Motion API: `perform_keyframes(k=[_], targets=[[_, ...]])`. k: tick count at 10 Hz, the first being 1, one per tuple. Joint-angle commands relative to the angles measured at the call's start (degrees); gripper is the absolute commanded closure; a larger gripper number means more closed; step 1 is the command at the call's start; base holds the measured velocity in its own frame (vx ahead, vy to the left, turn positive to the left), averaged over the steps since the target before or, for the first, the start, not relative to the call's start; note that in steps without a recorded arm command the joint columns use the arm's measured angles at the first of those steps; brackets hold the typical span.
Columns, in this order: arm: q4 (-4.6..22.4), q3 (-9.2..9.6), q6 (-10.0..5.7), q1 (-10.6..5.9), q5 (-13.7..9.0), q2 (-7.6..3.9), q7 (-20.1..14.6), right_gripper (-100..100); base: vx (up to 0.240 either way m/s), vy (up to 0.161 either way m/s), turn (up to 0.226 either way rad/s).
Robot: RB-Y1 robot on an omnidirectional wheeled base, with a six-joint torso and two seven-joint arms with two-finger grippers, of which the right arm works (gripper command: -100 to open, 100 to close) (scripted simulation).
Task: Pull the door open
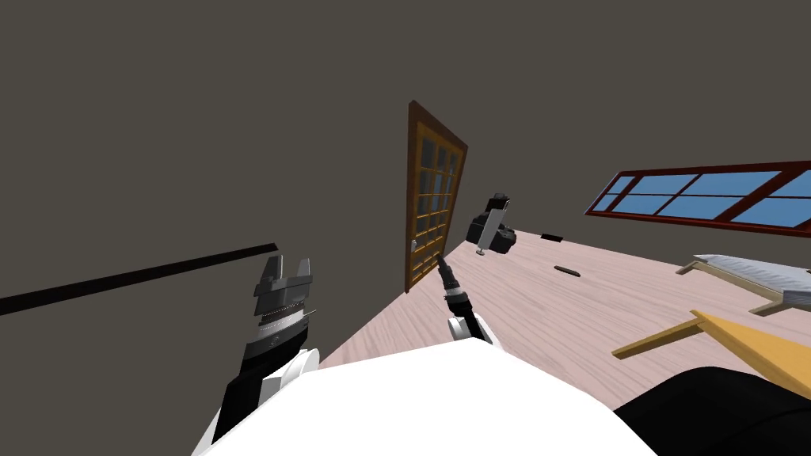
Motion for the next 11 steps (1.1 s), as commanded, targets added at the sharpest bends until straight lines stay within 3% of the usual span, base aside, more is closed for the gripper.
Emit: perform_keyframes(k=[1, 11], targets=[[2.86, -0.05, -0.96, -1.08, 0.89, -0.24, 1.91, -100, 0.091, -0.037, 0.051], [17.03, -0.53, -5.51, -5.59, 5.08, -1.95, 10.27, -100, 0.076, -0.042, 0.036]])
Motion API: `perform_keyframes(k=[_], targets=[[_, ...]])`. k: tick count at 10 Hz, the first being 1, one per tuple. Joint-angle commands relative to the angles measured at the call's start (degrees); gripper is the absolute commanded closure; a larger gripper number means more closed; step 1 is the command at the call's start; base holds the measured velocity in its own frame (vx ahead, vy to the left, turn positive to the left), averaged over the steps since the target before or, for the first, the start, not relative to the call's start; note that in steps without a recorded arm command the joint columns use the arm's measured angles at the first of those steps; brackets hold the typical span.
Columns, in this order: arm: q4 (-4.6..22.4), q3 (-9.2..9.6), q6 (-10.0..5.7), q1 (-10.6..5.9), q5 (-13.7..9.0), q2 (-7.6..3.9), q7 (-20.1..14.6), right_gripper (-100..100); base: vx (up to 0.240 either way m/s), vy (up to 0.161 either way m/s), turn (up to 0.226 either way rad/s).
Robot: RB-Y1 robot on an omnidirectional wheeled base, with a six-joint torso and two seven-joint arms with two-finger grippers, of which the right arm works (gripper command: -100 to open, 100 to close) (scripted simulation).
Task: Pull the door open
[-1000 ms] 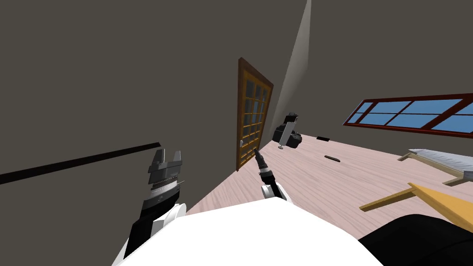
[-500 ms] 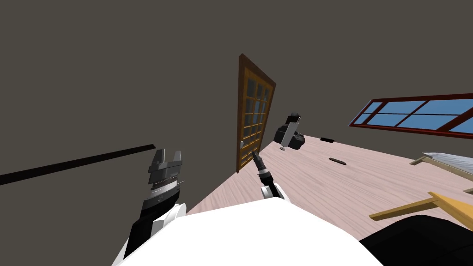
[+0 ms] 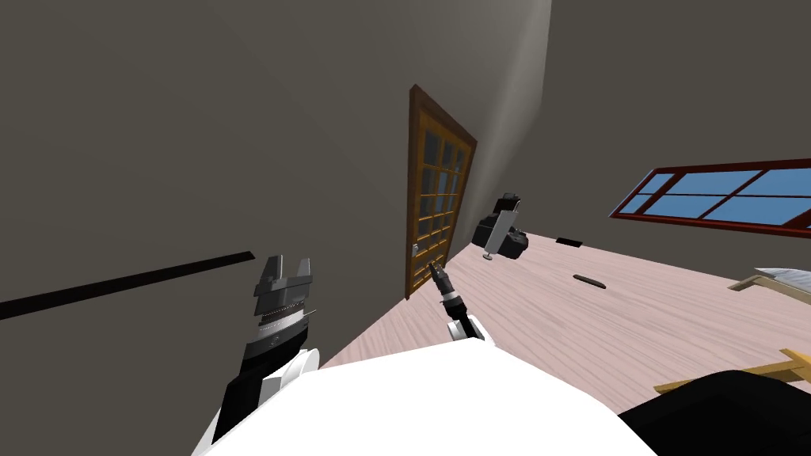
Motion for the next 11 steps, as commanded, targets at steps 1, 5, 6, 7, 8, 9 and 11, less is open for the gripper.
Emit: perform_keyframes(k=[1, 5, 6, 7, 8, 9, 11], targets=[[2.72, -0.11, -0.87, -0.91, 0.79, -0.32, 1.64, -100, 0.089, -0.044, 0.047], [7.96, -0.29, -2.59, -2.61, 2.37, -0.90, 4.80, -100, 0.064, -0.035, 0.036], [9.65, -0.35, -3.16, -3.17, 2.89, -1.09, 5.84, -100, 0.088, -0.054, 0.053], [11.47, -0.41, -3.72, -3.72, 3.40, -1.26, 6.86, -100, 0.095, -0.054, 0.053], [13.19, -0.47, -4.28, -4.27, 3.91, -1.44, 7.89, -100, 0.089, -0.062, 0.040], [14.90, -0.53, -4.83, -4.83, 4.43, -1.61, 8.91, -100, 0.094, -0.065, 0.044], [18.30, -0.64, -5.94, -5.92, 5.44, -1.96, 10.94, -100, 0.099, -0.048, 0.046]])
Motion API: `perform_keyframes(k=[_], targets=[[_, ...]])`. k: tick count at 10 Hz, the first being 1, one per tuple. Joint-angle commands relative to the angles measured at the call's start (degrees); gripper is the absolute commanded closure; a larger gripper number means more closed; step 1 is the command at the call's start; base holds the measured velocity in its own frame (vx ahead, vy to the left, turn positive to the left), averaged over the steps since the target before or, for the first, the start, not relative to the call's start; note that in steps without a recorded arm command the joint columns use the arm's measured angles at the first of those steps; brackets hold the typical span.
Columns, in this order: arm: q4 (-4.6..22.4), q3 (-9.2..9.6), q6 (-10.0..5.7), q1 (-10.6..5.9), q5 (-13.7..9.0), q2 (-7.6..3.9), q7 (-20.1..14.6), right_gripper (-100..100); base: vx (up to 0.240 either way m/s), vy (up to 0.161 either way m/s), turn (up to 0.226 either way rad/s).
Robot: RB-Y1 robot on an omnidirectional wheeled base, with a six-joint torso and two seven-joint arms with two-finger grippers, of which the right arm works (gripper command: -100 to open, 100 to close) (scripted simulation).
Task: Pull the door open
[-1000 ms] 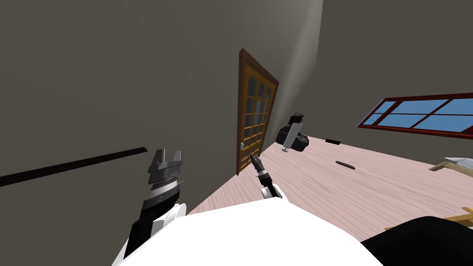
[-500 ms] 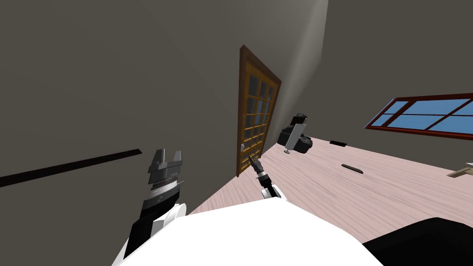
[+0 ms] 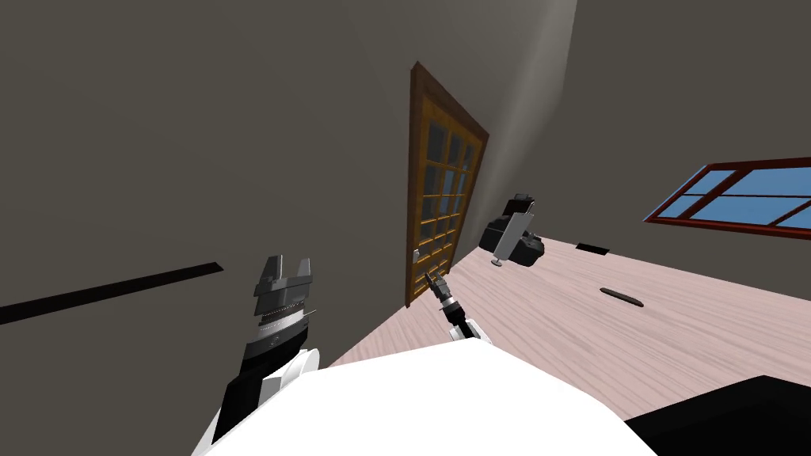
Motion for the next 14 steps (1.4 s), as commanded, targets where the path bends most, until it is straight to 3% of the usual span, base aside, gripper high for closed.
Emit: perform_keyframes(k=[1, 14], targets=[[2.44, -0.06, -0.68, -0.91, 0.83, -0.26, 1.69, -100, 0.095, -0.042, 0.043], [22.45, -0.75, -7.19, -7.35, 6.80, -2.10, 13.64, -100, 0.091, -0.058, 0.041]])
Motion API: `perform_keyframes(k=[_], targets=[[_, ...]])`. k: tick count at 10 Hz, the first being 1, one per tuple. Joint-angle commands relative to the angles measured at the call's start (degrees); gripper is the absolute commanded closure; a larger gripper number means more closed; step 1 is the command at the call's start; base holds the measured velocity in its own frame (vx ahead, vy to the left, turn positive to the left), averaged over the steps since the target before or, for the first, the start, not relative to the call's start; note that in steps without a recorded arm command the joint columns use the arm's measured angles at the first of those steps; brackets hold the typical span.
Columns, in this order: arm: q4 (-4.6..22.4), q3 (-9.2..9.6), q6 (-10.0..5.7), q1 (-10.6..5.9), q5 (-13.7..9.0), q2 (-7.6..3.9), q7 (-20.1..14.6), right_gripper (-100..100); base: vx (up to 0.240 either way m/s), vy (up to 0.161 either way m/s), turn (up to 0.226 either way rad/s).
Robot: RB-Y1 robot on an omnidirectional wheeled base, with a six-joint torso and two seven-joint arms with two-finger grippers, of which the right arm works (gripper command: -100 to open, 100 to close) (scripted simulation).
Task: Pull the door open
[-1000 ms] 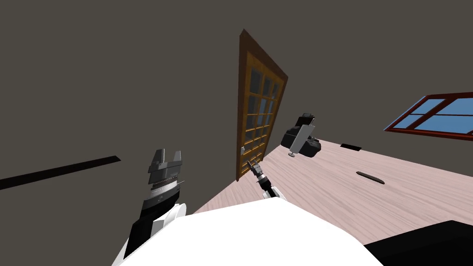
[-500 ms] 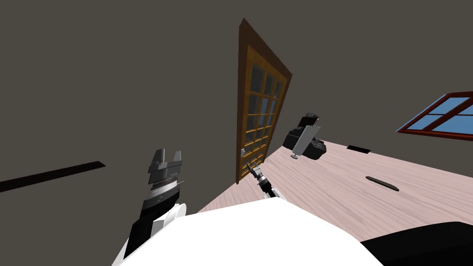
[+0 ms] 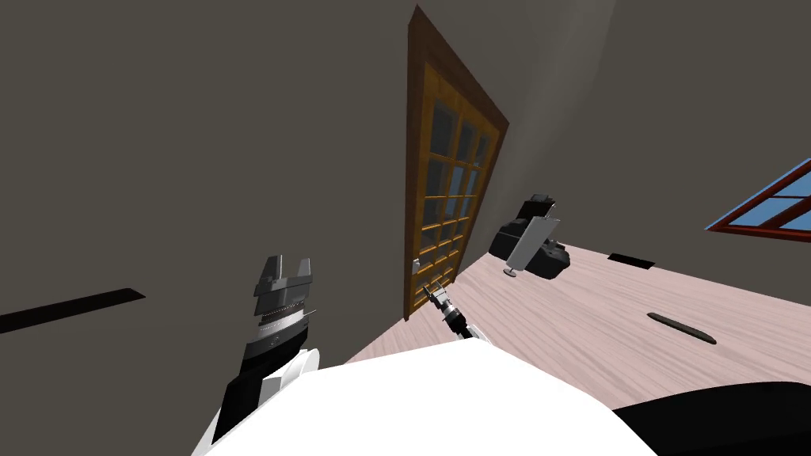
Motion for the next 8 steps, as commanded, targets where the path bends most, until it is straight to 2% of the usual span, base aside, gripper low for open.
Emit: perform_keyframes(k=[1, 4, 8], targets=[[1.76, -0.04, -0.54, -0.58, 0.60, -0.09, 1.23, -100, 0.071, -0.046, 0.024], [6.56, -0.20, -2.10, -2.13, 2.03, -0.49, 4.10, -100, 0.092, -0.060, 0.040], [10.21, -0.33, -3.29, -3.31, 3.12, -0.78, 6.28, -100, 0.076, -0.045, 0.025]])
